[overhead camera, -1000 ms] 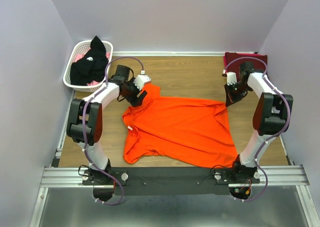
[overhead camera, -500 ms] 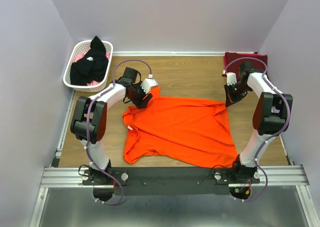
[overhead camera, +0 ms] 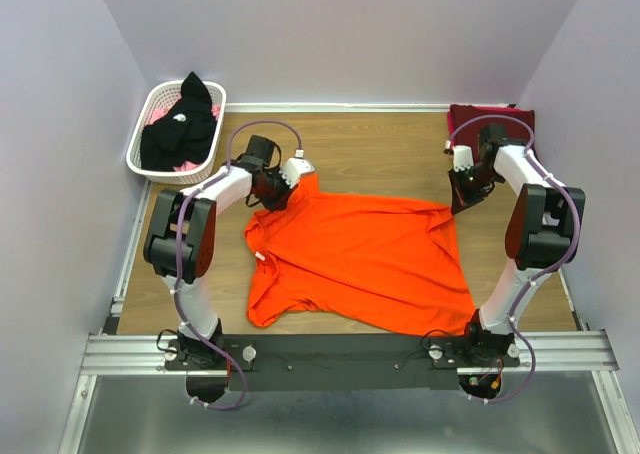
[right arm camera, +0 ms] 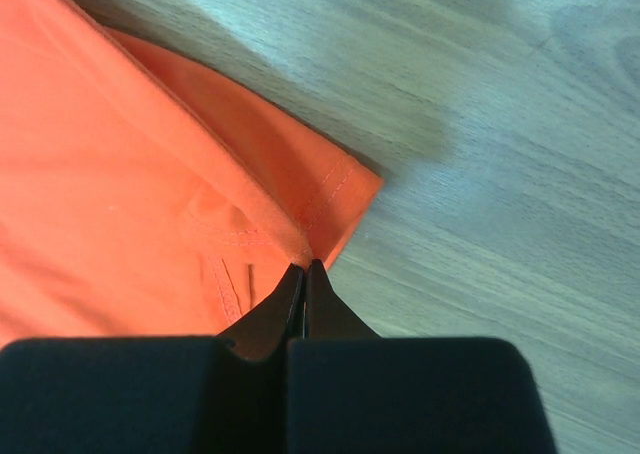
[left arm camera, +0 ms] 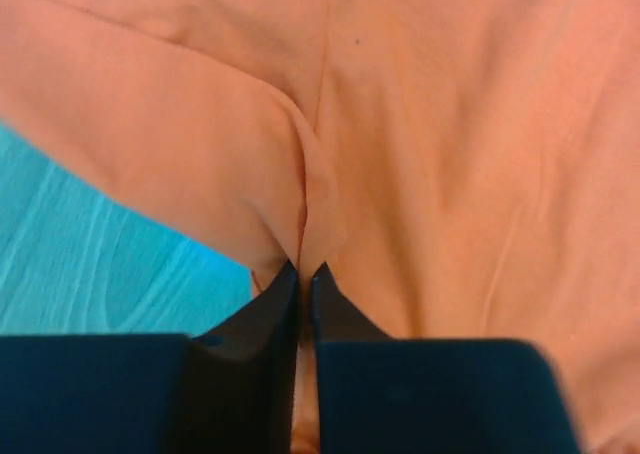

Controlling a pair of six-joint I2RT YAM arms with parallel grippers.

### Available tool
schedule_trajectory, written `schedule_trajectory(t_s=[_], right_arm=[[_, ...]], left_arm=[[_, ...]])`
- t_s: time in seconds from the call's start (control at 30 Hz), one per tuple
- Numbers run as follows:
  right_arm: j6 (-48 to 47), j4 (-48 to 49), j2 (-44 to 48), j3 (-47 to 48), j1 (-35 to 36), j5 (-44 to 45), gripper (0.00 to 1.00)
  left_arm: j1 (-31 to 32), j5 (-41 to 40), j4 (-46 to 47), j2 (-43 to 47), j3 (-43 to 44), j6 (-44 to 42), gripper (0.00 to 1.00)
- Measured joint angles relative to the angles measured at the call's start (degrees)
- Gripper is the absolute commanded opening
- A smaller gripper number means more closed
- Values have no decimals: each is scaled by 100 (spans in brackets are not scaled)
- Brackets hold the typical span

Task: Fold and stack the t-shirts
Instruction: Flatten out the tshirt

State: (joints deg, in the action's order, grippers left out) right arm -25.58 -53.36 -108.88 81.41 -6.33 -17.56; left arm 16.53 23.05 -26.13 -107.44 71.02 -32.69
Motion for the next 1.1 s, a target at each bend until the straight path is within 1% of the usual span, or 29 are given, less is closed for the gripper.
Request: schedule_trajectory(t_s=[0.1, 0.2, 0.23, 0.27, 0.3, 0.33, 0.4, 0.43, 0.5, 0.63, 0.77, 0.87, 0.93, 1.0, 1.1], right_arm=[[-2, -9, 0, 0, 0, 20, 1], [-2, -17, 0, 0, 0, 31, 1], [-2, -20, 0, 0, 0, 31, 1], [2, -26, 0, 0, 0, 2, 0], [2, -31, 0, 2, 2, -17, 0], [4, -31, -7, 11, 13, -61, 0], [4, -35, -20, 37, 33, -70, 0], [2, -37, -26, 55, 31, -70, 1], [2, -37, -26, 83, 20, -72, 1], [2, -50, -26, 105, 22, -72, 1], [2, -87, -66, 203, 22, -70, 1], [11, -157, -232, 494, 22, -68, 1], [35, -157, -417, 789, 20, -70, 12], [87, -181, -592, 1071, 22, -79, 27], [192, -181, -804, 1464, 22, -101, 38]], left_arm=[[-201, 7, -116, 282, -72, -28, 0], [-855, -15, -155, 734, -195, -46, 0], [-1073, -28, -142, 804, -219, -39, 3], [-1248, -35, -136, 826, -221, -17, 18], [-1408, -42, -118, 820, -221, 20, 27], [-1604, -50, -111, 761, -221, 90, 44], [-1777, -120, -116, 647, -219, 144, 59], [-1849, -146, -138, 581, -219, 186, 63], [-1978, -168, -155, 527, -256, 203, 64], [-1978, -160, -184, 682, -442, 181, 64], [-1886, -160, -177, 1224, -962, 151, 64], [-1659, -227, -166, 1711, -1298, 103, 64], [-1460, -271, -109, 1875, -1427, 96, 64], [-1298, -275, -96, 1941, -1523, 94, 63], [-1294, -306, -101, 1945, -1554, 98, 63]])
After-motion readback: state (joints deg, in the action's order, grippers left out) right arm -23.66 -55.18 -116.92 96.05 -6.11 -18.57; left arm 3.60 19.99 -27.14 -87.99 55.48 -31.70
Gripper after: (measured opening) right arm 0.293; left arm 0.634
